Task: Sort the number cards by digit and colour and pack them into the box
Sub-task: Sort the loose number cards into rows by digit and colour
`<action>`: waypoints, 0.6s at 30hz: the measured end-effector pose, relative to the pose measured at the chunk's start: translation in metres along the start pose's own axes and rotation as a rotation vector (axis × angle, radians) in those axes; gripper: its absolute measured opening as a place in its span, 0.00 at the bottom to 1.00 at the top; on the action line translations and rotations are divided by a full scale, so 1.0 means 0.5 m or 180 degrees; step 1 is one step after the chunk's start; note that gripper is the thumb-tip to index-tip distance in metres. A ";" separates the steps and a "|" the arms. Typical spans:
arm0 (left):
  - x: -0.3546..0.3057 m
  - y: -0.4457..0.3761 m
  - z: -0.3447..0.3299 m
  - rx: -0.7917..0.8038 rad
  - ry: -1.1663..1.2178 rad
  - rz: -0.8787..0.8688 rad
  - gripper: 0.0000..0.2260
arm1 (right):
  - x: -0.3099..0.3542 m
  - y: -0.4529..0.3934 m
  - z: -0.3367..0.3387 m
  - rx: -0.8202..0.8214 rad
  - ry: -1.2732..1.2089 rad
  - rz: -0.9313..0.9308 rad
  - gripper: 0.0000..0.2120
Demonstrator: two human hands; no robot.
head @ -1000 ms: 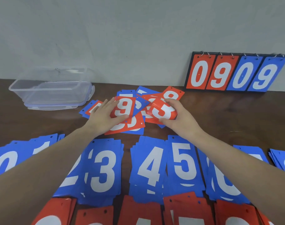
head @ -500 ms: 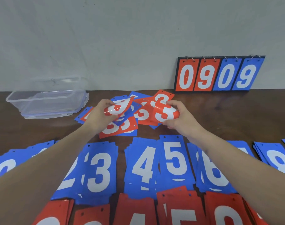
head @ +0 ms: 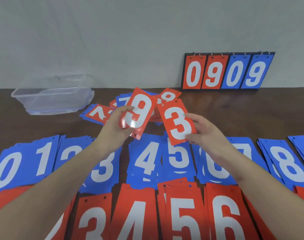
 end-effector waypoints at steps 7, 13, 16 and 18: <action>-0.011 0.073 -0.050 0.0148 0.0728 0.0214 0.30 | -0.015 0.078 0.074 -0.0236 0.0074 0.0186 0.28; -0.003 0.106 -0.092 0.0095 0.1693 0.0730 0.10 | -0.030 0.133 0.150 -0.0400 0.0202 0.0136 0.29; -0.009 0.128 -0.122 0.0211 0.1565 0.0828 0.04 | -0.038 0.161 0.186 -0.0455 0.0305 0.0095 0.28; -0.013 0.144 -0.139 0.0202 0.1559 0.0974 0.04 | -0.041 0.183 0.206 -0.0484 0.0265 0.0076 0.26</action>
Point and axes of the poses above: each hand's wrist, its own y-axis away from the middle knuckle, its own z-axis out of the back of the hand, x = y × z, the point moved 10 cm from there along -y, towards the middle knuckle, and after that the axes turned 11 degrees about -y, right-handed, at the moved point
